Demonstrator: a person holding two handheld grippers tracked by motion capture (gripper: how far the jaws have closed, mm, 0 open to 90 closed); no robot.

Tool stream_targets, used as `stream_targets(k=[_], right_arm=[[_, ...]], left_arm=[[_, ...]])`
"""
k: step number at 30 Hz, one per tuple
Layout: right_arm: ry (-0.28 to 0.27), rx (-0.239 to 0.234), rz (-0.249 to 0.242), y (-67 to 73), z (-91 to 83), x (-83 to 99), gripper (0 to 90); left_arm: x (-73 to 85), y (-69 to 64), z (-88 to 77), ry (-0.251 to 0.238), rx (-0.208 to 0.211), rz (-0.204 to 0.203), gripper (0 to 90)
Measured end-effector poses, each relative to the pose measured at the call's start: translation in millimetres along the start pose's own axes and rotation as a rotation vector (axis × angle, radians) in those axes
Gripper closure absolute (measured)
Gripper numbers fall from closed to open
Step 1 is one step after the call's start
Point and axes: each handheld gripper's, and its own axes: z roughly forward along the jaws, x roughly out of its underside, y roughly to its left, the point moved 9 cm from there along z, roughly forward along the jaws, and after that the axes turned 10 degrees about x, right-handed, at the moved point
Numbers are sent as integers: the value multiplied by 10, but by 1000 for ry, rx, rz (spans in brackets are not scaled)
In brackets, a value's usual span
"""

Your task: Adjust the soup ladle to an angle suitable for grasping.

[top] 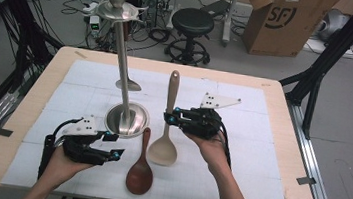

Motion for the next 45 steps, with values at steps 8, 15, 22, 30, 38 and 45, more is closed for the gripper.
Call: stream_targets(k=[8,15,22,30,38,45], right_arm=[[-14,-40,-42,134,124,-241,779],[-19,-56,-65,205,223,-370,779],[-33,-63,-73,244,300,-473,779],[-35,-71,-82,273,358,-558,779],[-39,-89,-97,314,407,-619,779],[-37,-101,-96,331,454,-669,779]], left_arm=[[18,59,-69,-19,-18,-11,400],[44,135,-142,-33,-39,-13,372],[68,207,-206,-41,-73,-14,328],[99,269,-266,-44,-97,-13,304],[131,319,-316,-52,-115,-23,292],[170,345,-337,-47,-127,-27,283]])
